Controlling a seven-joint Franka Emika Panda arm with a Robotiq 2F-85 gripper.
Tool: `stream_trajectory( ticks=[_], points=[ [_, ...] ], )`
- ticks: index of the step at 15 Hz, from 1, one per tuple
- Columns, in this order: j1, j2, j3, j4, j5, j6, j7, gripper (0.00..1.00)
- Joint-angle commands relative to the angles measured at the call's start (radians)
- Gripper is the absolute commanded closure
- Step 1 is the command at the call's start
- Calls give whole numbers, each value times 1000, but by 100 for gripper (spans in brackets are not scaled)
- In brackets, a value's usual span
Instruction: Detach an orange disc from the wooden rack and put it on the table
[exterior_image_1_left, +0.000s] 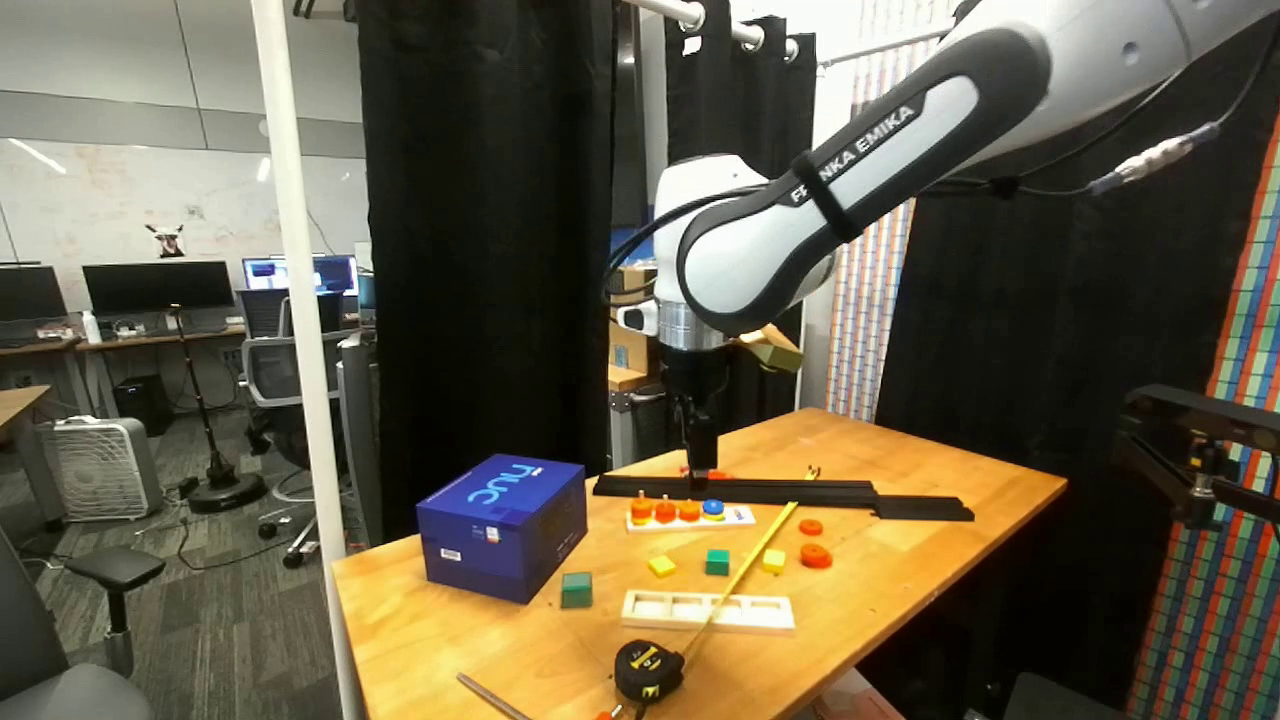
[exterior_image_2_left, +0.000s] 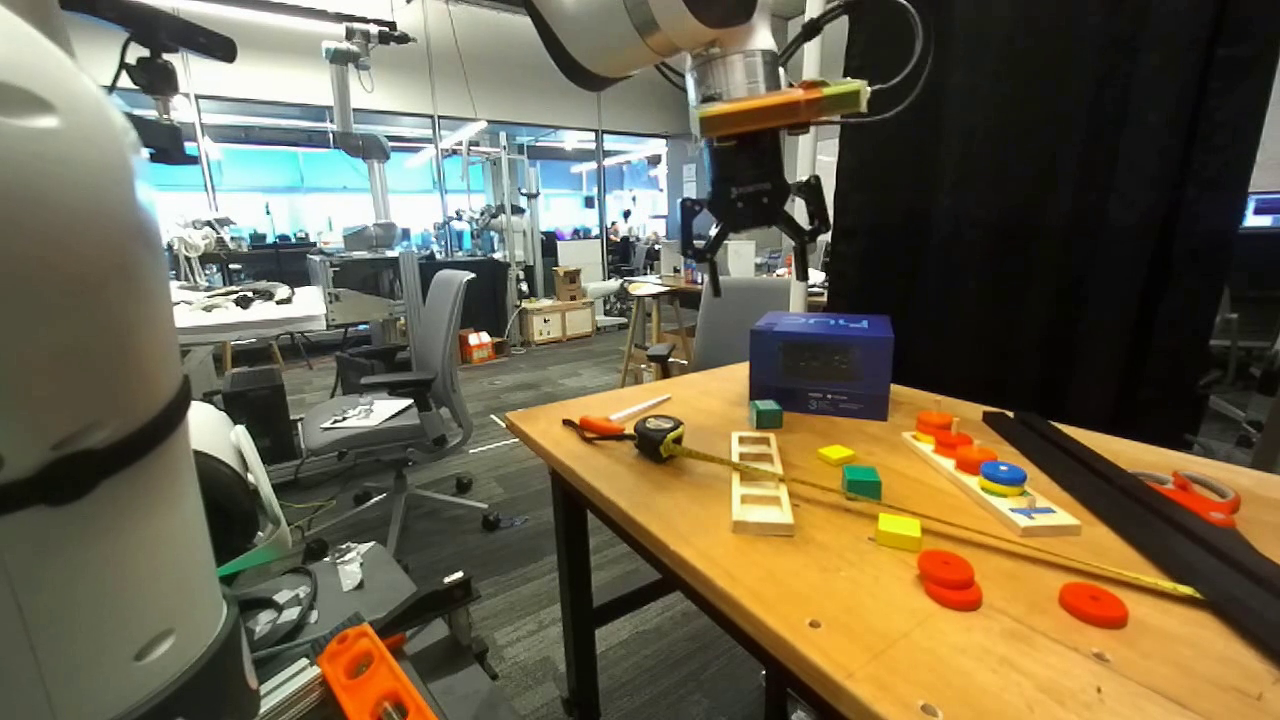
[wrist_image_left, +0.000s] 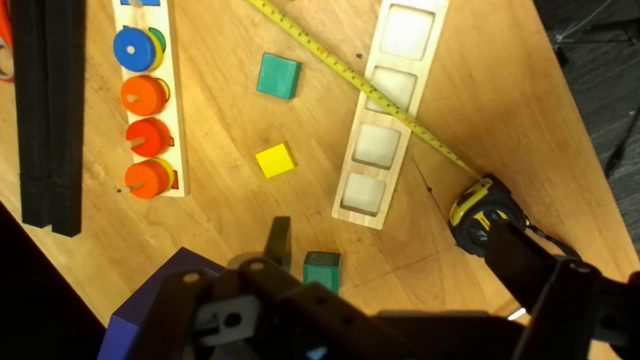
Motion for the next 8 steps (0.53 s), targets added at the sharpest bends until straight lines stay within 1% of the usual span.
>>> stream_trajectory(
  ticks=[1,4,8],
  points=[
    [-34,163,-24,136,46,14,-195,0],
    [-78,289,-12,241,89,-12,-299,0],
    [-130,420,13,351,133,-17,-372,0]
  ],
)
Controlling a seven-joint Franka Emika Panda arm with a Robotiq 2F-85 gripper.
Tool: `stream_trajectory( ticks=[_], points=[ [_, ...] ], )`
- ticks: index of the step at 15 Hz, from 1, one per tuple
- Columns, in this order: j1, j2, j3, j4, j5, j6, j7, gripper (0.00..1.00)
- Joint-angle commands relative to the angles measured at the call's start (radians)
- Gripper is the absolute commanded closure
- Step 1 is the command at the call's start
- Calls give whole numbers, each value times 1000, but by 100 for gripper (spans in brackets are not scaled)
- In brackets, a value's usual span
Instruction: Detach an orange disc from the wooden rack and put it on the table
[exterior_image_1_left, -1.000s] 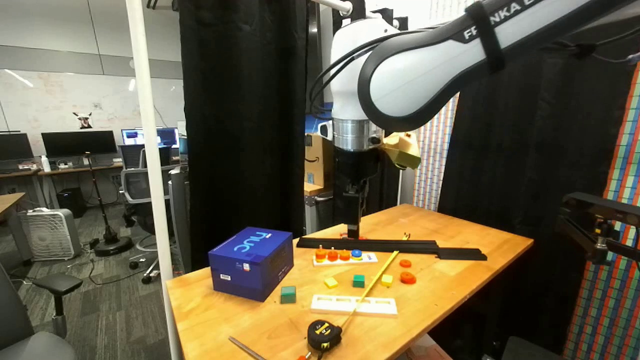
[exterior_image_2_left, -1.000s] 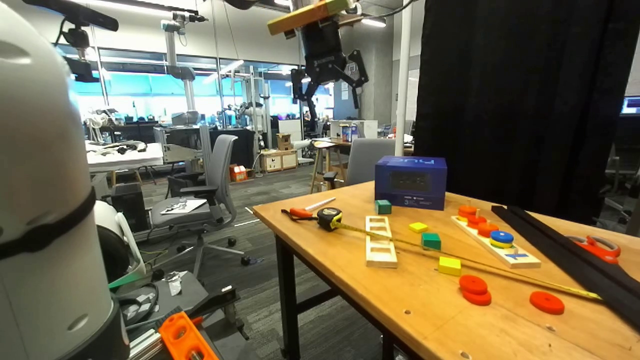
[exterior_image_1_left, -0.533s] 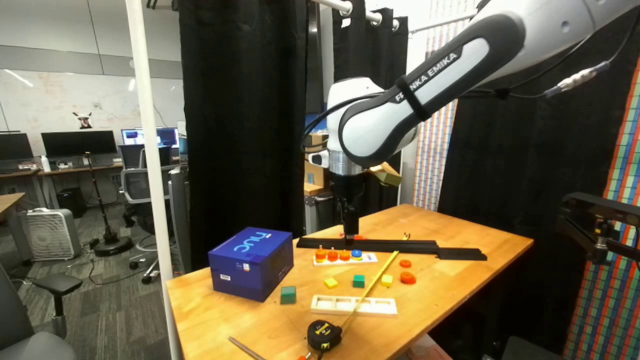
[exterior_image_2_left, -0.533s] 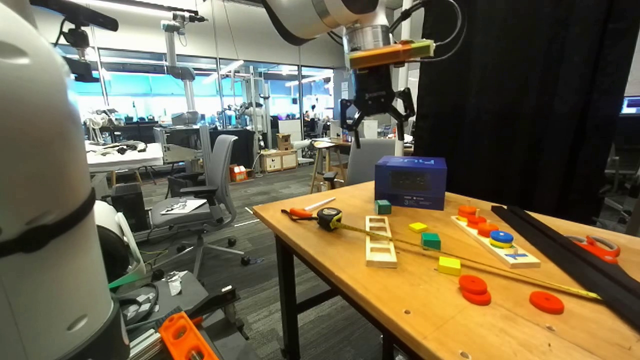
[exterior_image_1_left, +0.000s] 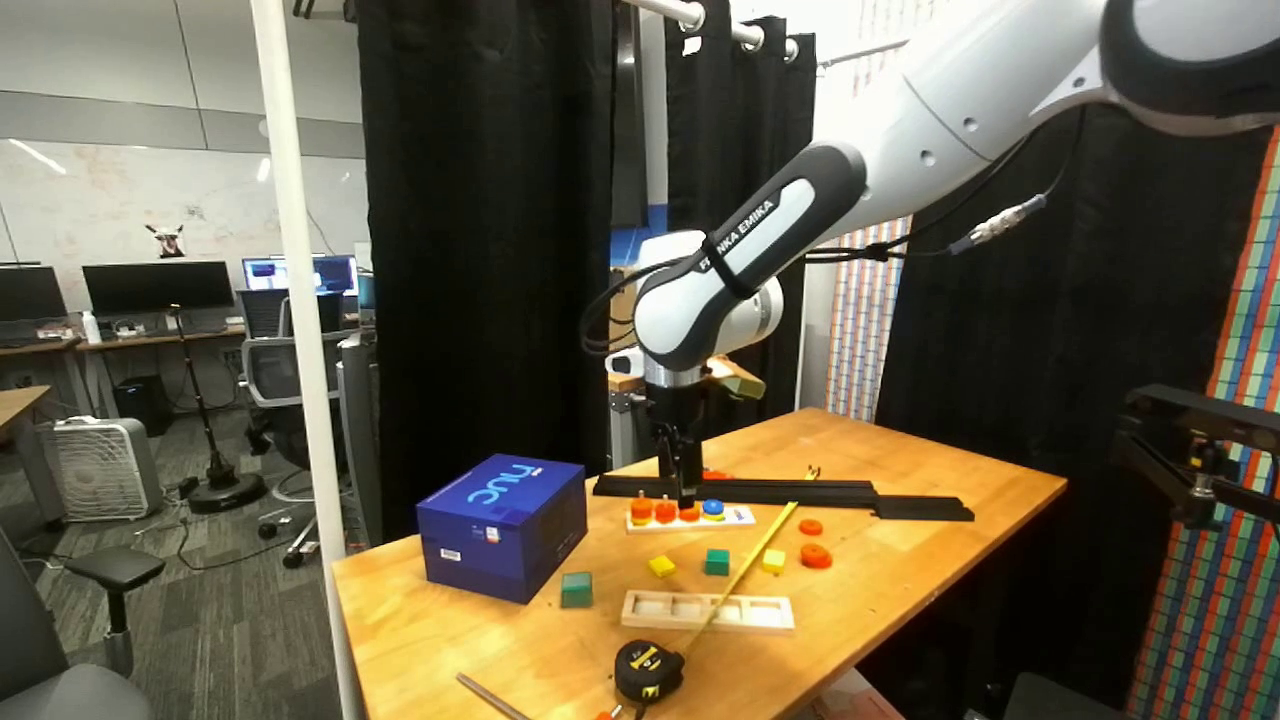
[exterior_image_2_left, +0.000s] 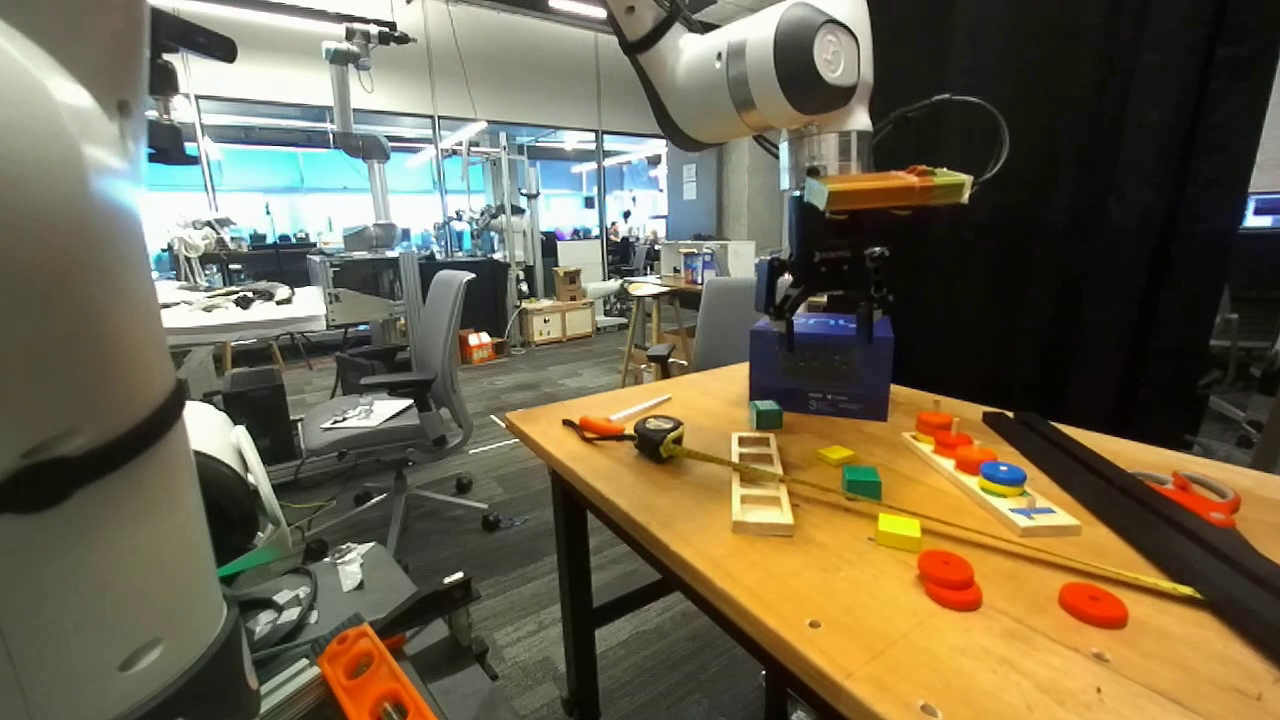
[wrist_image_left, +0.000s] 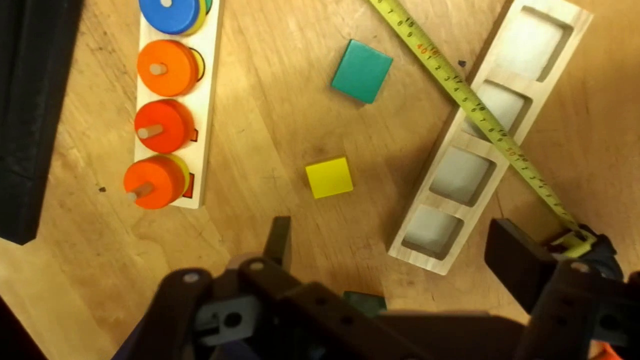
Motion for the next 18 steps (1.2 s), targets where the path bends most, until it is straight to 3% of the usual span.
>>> stream_trajectory(
  ticks=[1,18],
  points=[
    [-49,131,33,145,45,-34,-74,0],
    [-135,467,57,572,14,-144,-101,0]
  ],
)
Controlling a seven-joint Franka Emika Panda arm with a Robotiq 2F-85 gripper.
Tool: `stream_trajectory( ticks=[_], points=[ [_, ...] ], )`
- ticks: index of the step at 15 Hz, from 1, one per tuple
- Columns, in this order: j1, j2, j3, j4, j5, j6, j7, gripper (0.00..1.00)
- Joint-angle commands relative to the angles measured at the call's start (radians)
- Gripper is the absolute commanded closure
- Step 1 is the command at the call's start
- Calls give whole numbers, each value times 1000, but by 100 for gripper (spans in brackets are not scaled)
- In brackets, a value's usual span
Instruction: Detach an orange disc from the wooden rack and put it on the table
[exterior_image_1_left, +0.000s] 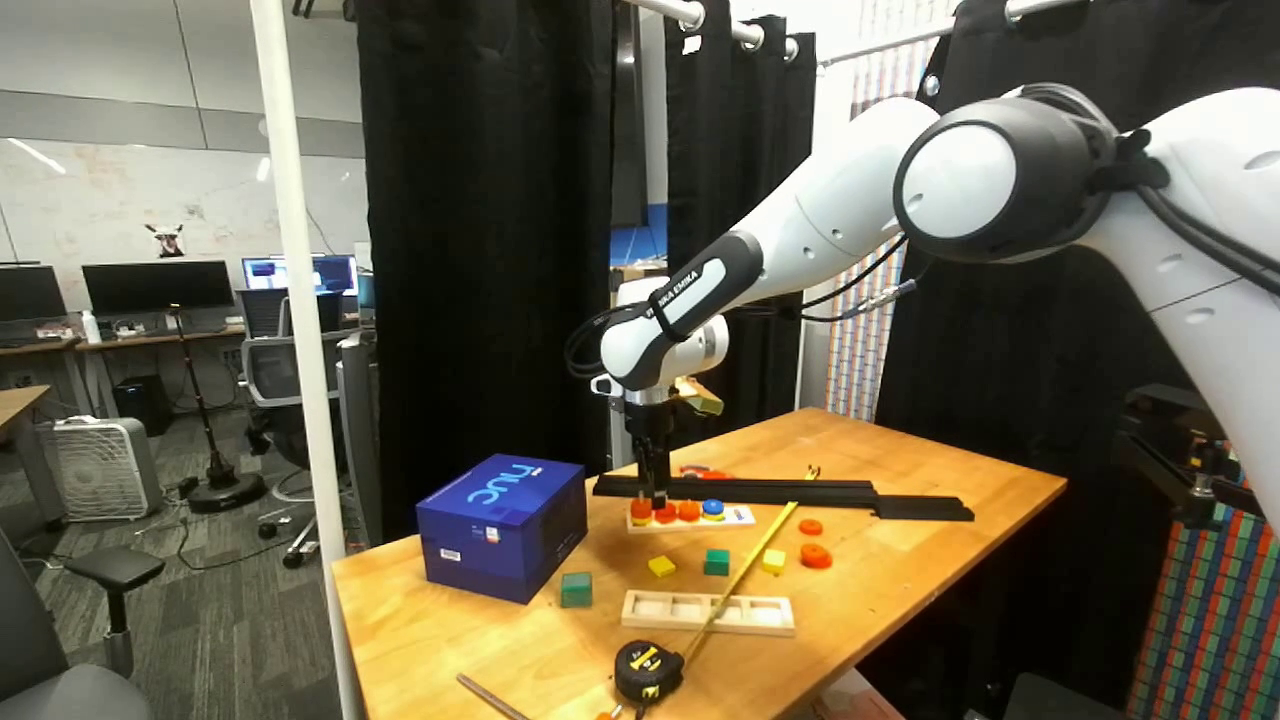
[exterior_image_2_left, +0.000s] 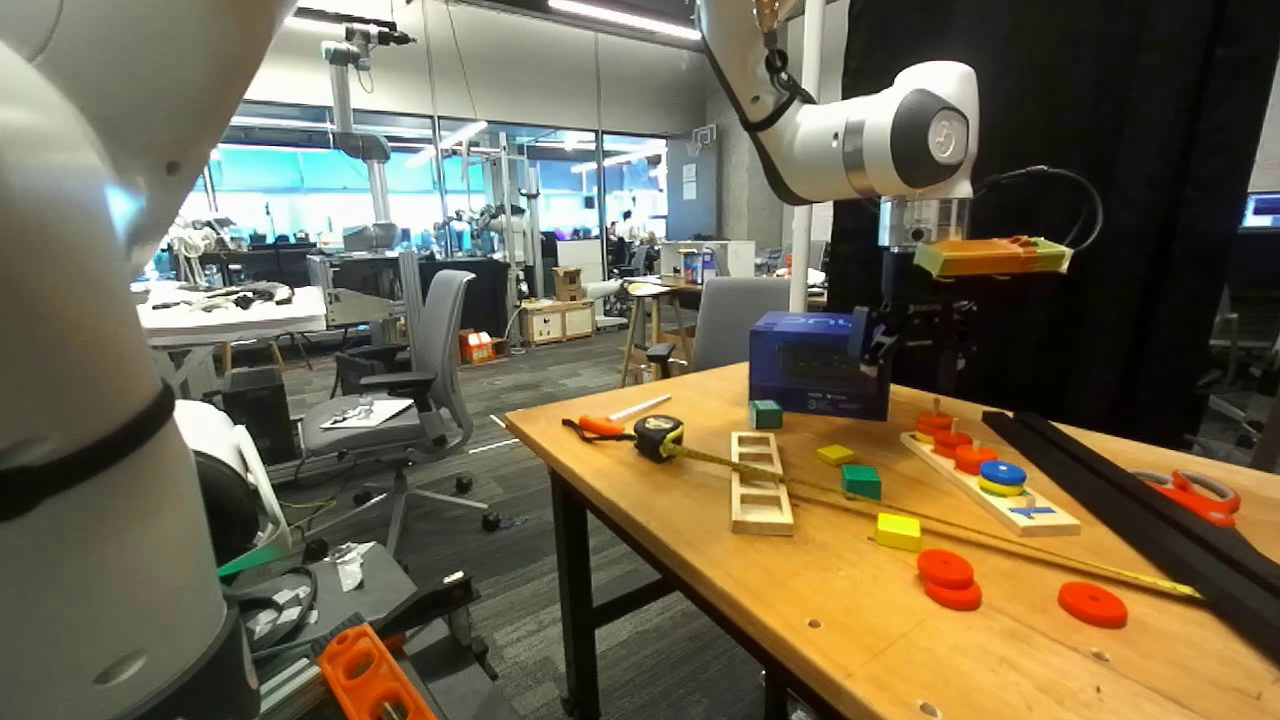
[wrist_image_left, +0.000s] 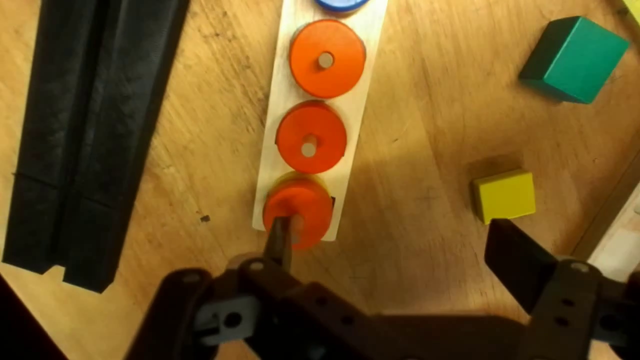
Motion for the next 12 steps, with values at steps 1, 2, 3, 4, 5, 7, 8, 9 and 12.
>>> stream_trajectory(
  ticks=[1,2,3,4,5,7,8,9,12],
  points=[
    [-19,90,16,146,-6,-65,-20,0],
    [-20,107,15,171,-9,-75,-21,0],
    [-21,124,14,196,-10,-86,-21,0],
    [-23,136,12,218,-12,-95,-20,0],
    [-26,147,12,236,-13,-103,-23,0],
    [-32,169,12,270,-12,-119,-26,0],
    [-34,180,13,284,-11,-123,-29,0],
    [-36,193,13,300,-11,-131,-31,0],
    [-41,225,14,338,-9,-147,-31,0]
  ],
)
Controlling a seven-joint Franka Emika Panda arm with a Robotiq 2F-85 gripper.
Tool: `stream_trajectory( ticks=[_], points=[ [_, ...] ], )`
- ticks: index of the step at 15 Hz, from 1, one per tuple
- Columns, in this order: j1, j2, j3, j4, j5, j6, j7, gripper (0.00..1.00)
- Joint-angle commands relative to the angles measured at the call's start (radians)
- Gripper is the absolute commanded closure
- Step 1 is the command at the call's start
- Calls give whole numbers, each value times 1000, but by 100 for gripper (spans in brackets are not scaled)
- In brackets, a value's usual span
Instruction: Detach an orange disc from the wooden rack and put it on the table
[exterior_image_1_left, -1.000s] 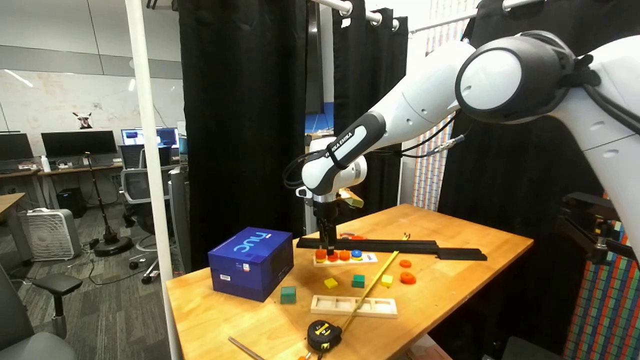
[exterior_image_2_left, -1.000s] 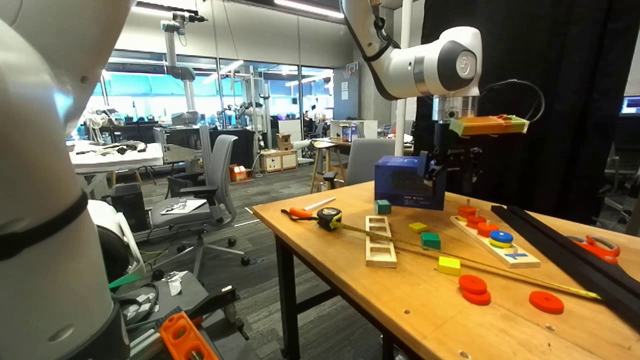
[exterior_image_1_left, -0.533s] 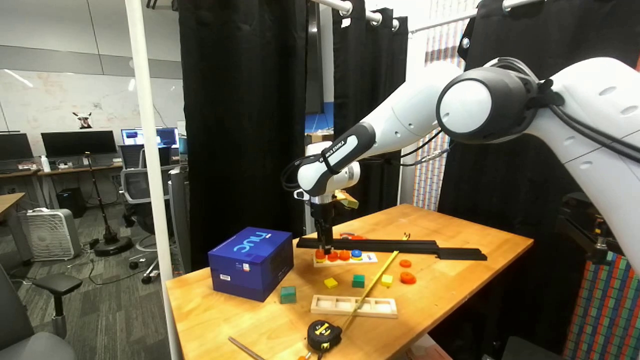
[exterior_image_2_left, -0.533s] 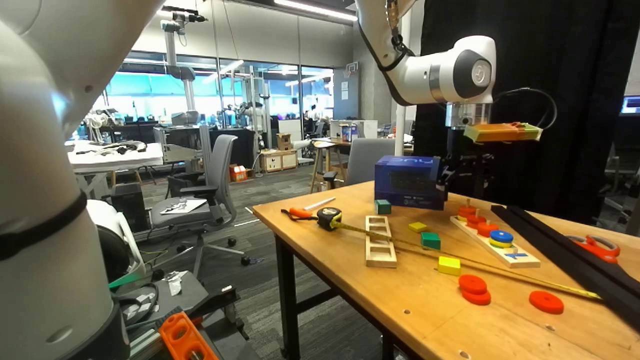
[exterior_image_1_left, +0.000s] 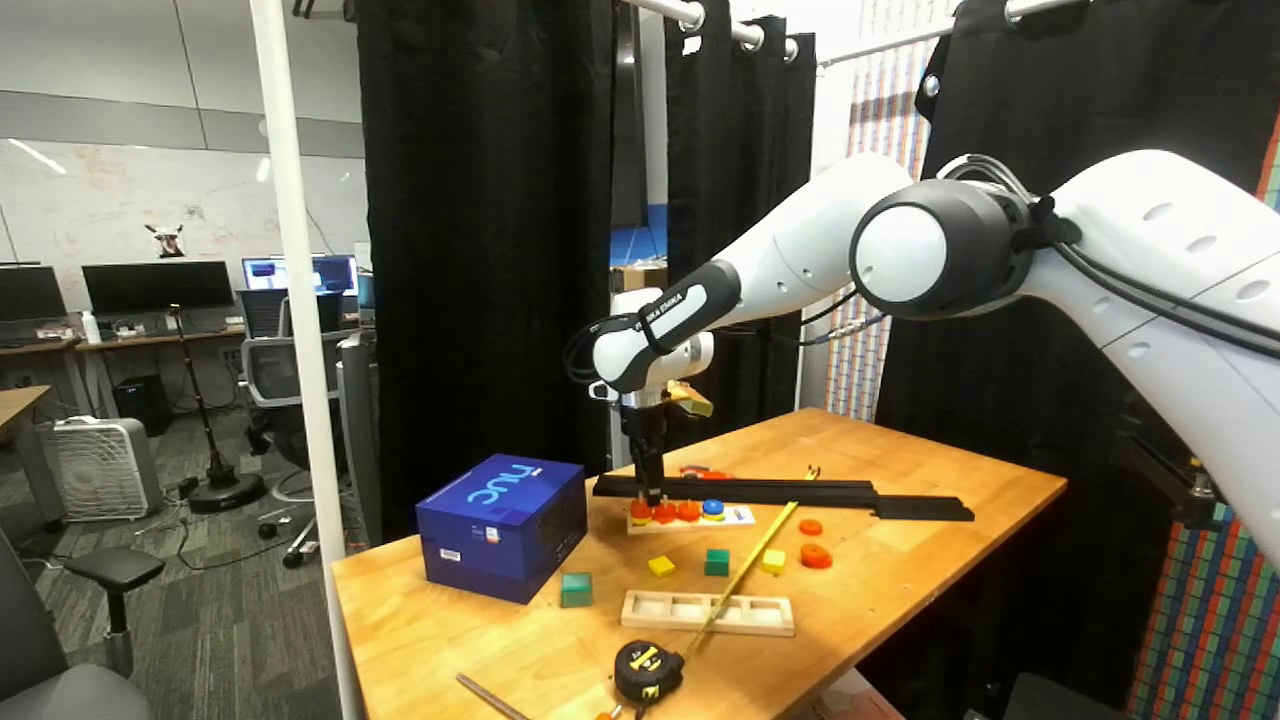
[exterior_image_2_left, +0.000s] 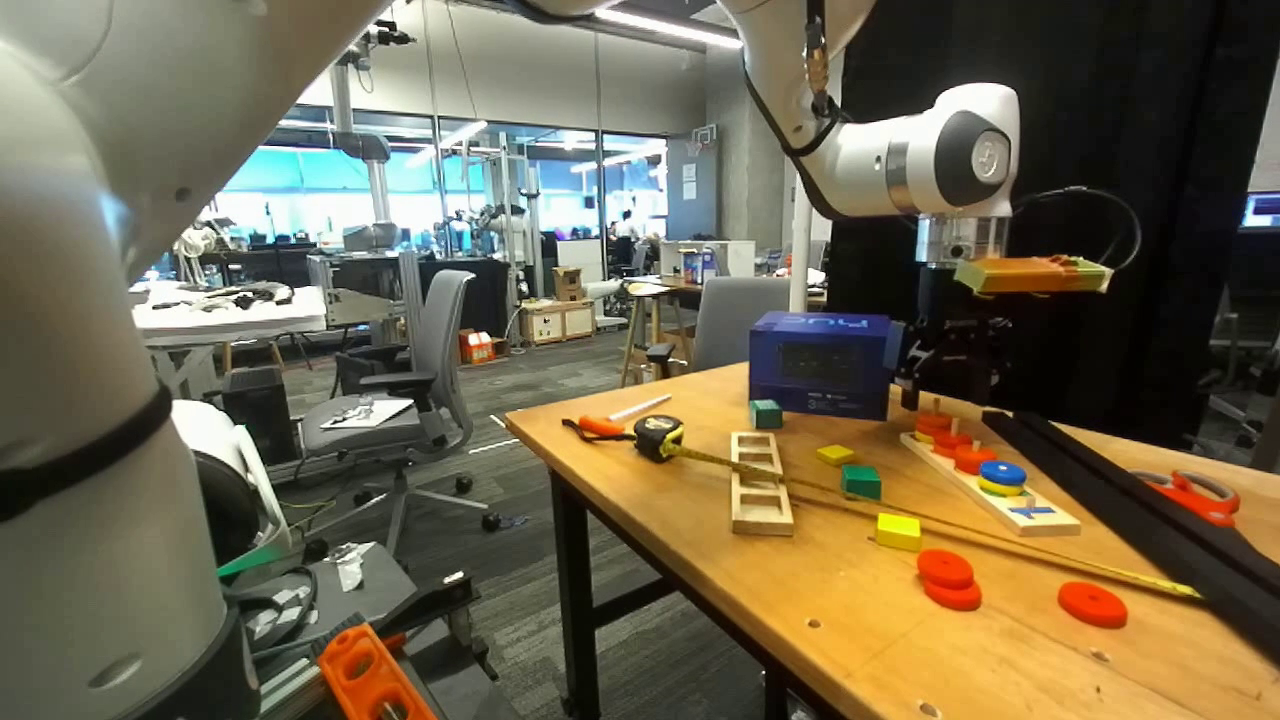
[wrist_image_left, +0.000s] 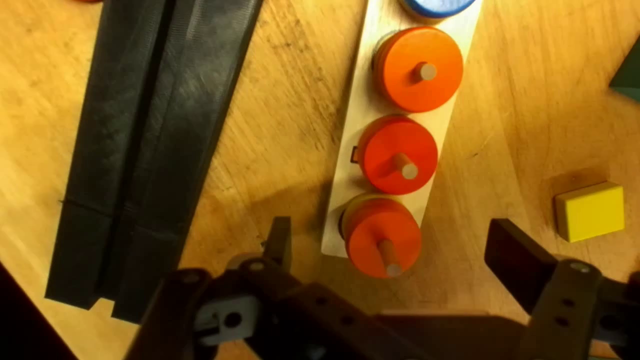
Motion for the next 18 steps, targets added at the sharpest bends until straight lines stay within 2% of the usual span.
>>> stream_trajectory(
  ticks=[1,15,16,17,18],
  points=[
    [-14,64,14,102,-6,-47,-15,0],
    [-13,137,19,213,-4,-106,-16,0],
    [-14,138,20,217,-3,-107,-19,25],
    [-14,138,20,219,-3,-105,-19,27],
    [-14,138,21,220,-3,-103,-21,34]
  ],
)
